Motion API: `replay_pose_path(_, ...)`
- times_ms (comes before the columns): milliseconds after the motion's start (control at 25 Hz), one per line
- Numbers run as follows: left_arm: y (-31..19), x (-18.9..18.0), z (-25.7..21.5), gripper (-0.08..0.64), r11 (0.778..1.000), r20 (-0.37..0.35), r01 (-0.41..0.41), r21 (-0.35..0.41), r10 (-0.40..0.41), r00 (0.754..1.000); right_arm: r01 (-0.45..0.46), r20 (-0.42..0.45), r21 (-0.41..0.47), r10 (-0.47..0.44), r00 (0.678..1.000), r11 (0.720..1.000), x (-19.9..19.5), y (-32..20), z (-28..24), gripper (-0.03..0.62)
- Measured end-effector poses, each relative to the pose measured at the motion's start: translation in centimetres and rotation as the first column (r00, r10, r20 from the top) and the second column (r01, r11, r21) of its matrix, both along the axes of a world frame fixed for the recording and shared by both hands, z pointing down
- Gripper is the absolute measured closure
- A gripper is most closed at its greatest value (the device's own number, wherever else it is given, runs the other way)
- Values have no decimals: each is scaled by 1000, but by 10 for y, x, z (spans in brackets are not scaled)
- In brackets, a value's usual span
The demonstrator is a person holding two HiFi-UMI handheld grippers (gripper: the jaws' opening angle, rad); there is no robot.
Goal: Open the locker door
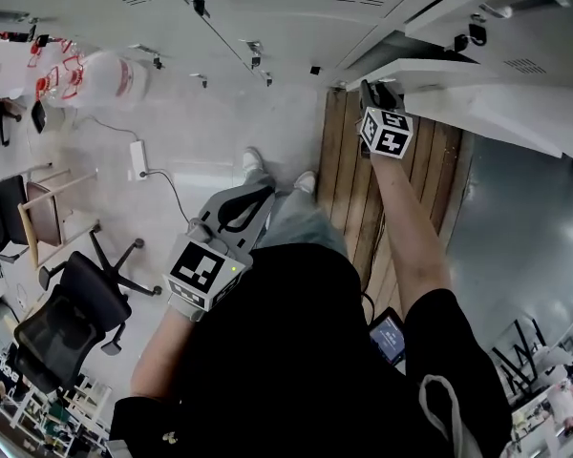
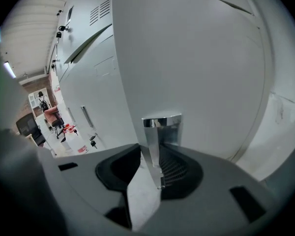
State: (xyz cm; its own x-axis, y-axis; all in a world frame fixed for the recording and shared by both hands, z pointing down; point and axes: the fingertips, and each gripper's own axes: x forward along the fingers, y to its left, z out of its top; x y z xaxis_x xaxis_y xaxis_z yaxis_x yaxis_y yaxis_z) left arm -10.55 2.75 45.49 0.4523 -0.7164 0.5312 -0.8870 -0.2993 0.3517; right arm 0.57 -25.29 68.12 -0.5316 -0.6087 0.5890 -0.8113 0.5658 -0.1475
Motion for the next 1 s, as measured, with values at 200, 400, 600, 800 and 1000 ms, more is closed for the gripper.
replay_pose_path(200,7,18,-2,537,999,-14,-38,3,38,999,16,-14,-3,-16,1000,1000,20,25,0,463)
replay_pose_path(400,15,37,-4,537,996,-18,-86,9,86,996,13,-21,-4,-13,1000,1000,43,47,-1,463)
replay_pose_path(600,21,58,-6,535,991,-25,-136,10,137,990,-8,-8,-16,8,1000,1000,67,65,0,463)
replay_pose_path(800,21,81,-7,537,983,-40,-182,22,183,982,-68,0,-39,68,998,997,91,84,1,479)
replay_pose_path(1000,22,106,-4,537,972,-57,-234,25,235,970,-123,-2,-41,123,992,992,117,99,1,502)
